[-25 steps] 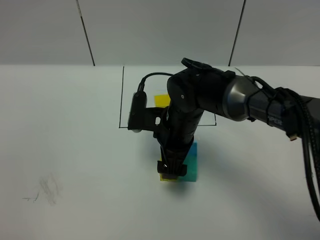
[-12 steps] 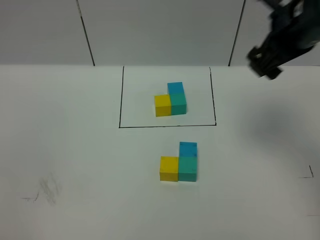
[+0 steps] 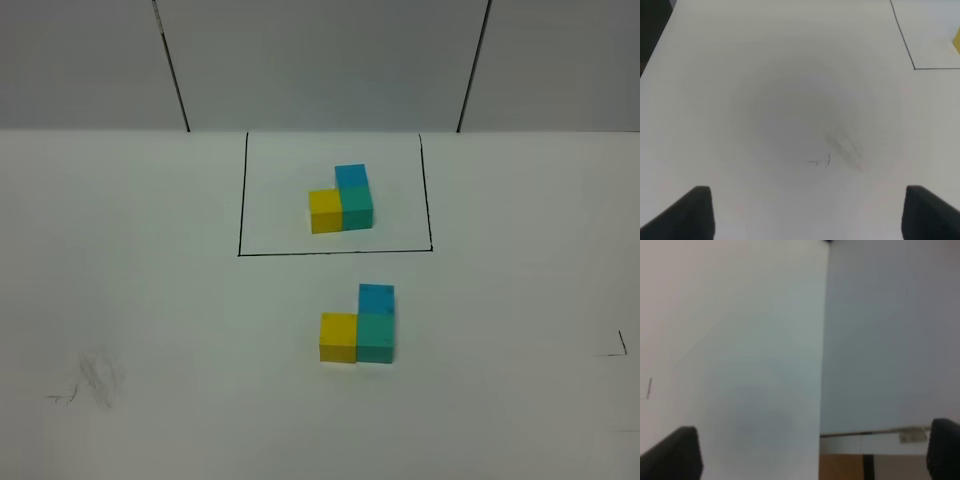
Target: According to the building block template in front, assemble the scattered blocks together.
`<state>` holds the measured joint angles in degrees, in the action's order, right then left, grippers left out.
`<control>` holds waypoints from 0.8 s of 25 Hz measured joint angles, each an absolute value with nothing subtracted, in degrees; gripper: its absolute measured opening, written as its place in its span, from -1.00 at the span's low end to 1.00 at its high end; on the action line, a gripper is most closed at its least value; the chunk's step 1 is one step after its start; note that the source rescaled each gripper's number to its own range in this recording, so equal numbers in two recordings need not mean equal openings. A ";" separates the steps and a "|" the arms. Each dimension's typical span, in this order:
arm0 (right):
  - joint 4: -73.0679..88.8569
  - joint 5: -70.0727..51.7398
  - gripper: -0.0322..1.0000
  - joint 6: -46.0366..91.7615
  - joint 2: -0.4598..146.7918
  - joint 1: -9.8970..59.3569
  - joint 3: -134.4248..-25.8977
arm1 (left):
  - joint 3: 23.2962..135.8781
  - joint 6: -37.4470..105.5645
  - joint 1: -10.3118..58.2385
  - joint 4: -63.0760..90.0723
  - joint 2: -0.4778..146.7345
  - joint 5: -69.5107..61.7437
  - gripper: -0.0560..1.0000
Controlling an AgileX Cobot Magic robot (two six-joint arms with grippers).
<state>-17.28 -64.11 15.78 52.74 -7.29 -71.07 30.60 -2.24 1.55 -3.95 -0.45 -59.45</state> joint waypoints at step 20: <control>4.28 -63.53 0.98 11.76 1.45 -6.49 -37.36 | 30.60 -2.24 1.55 -3.95 -0.45 -59.45 0.44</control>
